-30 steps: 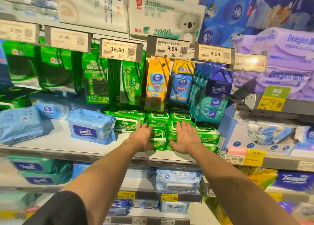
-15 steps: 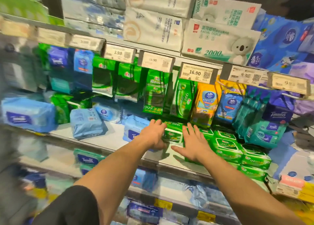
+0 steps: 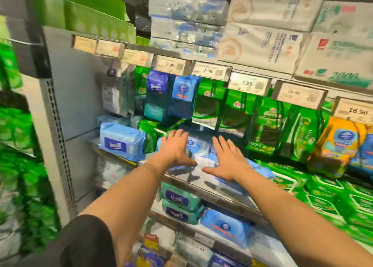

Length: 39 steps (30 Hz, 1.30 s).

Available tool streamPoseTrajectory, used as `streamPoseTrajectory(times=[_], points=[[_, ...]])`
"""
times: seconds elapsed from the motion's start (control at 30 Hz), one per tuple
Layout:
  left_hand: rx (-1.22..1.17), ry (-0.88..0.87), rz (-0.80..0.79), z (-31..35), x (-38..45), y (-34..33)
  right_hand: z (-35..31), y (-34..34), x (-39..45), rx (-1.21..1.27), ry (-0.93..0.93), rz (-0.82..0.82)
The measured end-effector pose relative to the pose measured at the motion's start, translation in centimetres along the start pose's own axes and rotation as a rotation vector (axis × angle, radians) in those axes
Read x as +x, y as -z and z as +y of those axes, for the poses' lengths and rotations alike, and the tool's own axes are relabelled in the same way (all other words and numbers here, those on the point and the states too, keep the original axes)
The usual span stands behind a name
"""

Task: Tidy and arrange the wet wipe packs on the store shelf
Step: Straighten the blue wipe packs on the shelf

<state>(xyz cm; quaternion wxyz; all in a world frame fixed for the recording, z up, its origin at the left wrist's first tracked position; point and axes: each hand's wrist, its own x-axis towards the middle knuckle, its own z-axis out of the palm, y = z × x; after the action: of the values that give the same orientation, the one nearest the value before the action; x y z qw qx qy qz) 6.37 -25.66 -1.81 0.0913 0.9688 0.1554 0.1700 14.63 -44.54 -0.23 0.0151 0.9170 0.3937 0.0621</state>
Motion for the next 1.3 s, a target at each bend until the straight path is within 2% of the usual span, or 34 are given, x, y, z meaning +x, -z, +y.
streamPoseTrajectory(times=[0.23, 0.4, 0.6, 0.83, 0.97, 1.2, 1.3], points=[[0.138, 0.142, 0.010, -11.4, 0.3, 2.0, -8.7, -0.2, 7.8, 0.045, 0.147, 0.007], [0.151, 0.236, -0.026, -17.9, 2.3, 4.7, -14.9, -1.1, 14.2, 0.030, 0.256, 0.042], [0.169, 0.187, -0.090, -23.7, 5.1, 5.1, -18.3, -3.8, 20.1, -0.003, 0.266, -0.030], [0.113, 0.095, -0.102, -26.9, 7.1, 4.0, -20.2, -5.1, 24.1, 0.099, 0.237, -0.160], [0.084, 0.032, -0.132, -27.2, 7.3, 4.1, -20.2, -5.7, 24.4, 0.199, 0.196, -0.152], [0.013, -0.025, -0.168, -28.1, 6.7, 4.9, -20.0, -5.5, 21.6, 0.468, 0.047, 0.004], [-0.028, -0.038, -0.163, -28.0, 6.2, 5.2, -19.7, -5.0, 19.7, 0.501, 0.016, 0.049]])
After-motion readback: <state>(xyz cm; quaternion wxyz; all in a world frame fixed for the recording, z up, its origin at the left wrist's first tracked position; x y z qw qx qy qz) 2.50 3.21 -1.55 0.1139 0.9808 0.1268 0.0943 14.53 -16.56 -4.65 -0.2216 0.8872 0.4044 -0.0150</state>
